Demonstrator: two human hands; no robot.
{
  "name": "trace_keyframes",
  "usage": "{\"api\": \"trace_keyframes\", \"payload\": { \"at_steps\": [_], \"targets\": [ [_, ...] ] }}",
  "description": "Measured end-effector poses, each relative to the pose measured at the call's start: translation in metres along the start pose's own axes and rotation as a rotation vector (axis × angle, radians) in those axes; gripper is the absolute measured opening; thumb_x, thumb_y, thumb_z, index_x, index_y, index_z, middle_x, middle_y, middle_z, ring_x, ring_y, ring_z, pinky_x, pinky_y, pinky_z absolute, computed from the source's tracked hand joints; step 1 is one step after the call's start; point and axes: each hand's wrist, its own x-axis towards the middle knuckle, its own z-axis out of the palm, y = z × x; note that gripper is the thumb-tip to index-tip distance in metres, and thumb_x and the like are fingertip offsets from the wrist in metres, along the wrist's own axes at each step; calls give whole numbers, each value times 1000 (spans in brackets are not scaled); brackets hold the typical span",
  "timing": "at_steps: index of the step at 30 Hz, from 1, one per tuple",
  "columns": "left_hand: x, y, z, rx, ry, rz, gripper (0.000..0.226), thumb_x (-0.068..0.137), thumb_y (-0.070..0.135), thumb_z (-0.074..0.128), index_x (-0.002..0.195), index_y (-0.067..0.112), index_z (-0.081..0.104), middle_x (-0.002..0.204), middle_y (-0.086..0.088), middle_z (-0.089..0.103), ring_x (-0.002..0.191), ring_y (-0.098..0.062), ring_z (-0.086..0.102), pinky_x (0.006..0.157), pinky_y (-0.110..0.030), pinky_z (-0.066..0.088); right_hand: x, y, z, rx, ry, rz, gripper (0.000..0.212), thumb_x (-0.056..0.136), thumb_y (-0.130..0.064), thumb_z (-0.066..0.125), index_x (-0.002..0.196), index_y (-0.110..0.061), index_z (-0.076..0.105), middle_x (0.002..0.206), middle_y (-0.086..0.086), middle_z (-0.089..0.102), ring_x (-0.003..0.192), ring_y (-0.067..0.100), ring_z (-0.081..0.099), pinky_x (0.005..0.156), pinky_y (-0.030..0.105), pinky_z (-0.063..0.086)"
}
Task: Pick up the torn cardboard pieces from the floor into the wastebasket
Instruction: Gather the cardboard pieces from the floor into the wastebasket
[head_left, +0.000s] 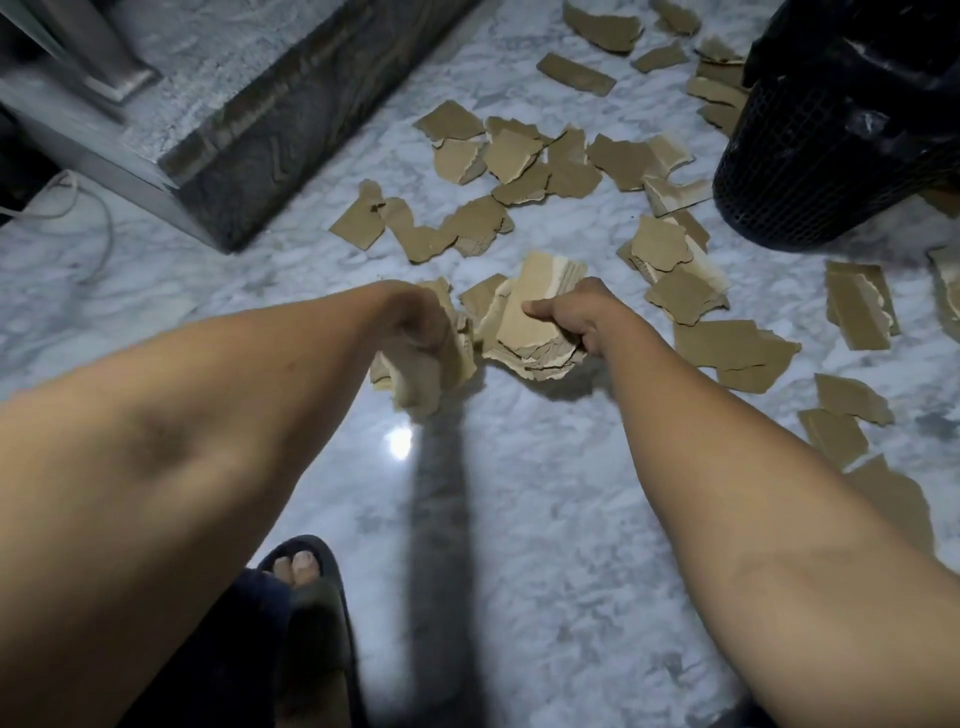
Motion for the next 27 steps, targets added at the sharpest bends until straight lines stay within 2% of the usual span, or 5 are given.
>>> {"api": "trace_keyframes", "payload": {
  "at_steps": [4, 9, 17, 23, 27],
  "targets": [
    [24, -34, -4, 2, 44, -22, 37, 98, 39, 50, 120, 11, 61, 104, -4, 63, 84, -23, 55, 81, -29, 49, 19, -7, 9, 119, 20, 28, 55, 71, -21, 90, 112, 3, 62, 105, 21, 73, 93, 37, 73, 85, 58, 59],
    [63, -40, 12, -173, 288, -145, 76, 79, 64, 66, 124, 4, 55, 136, -13, 41, 129, -34, 36, 105, -42, 35, 32, -3, 24, 147, 5, 102, 61, 72, -25, 89, 119, 4, 63, 108, 20, 73, 94, 39, 72, 86, 58, 59],
    [86, -32, 11, -200, 297, -139, 51, 87, 31, 63, 130, 8, 48, 127, -11, 44, 125, -34, 40, 104, -48, 34, 38, 0, 51, 62, 133, 55, 32, 79, -23, 85, 81, -10, 57, 84, 12, 69, 72, 29, 66, 57, 38, 56],
    [83, -23, -3, -66, 480, 11, 22, 74, 23, 66, 95, 16, 67, 97, -5, 49, 108, -33, 35, 84, -47, 27, 53, 14, 49, 59, 121, 47, 47, 59, -31, 90, 94, -14, 64, 94, 9, 74, 84, 32, 72, 73, 49, 63],
    [67, -17, -33, -496, 413, 52, 48, 70, 39, 86, 99, 8, 63, 93, -5, 61, 96, -28, 58, 82, -39, 50, 42, 3, 25, 239, 125, 120, 43, 72, -11, 89, 104, 3, 64, 93, 17, 72, 77, 31, 72, 65, 49, 63]
  ]
}}
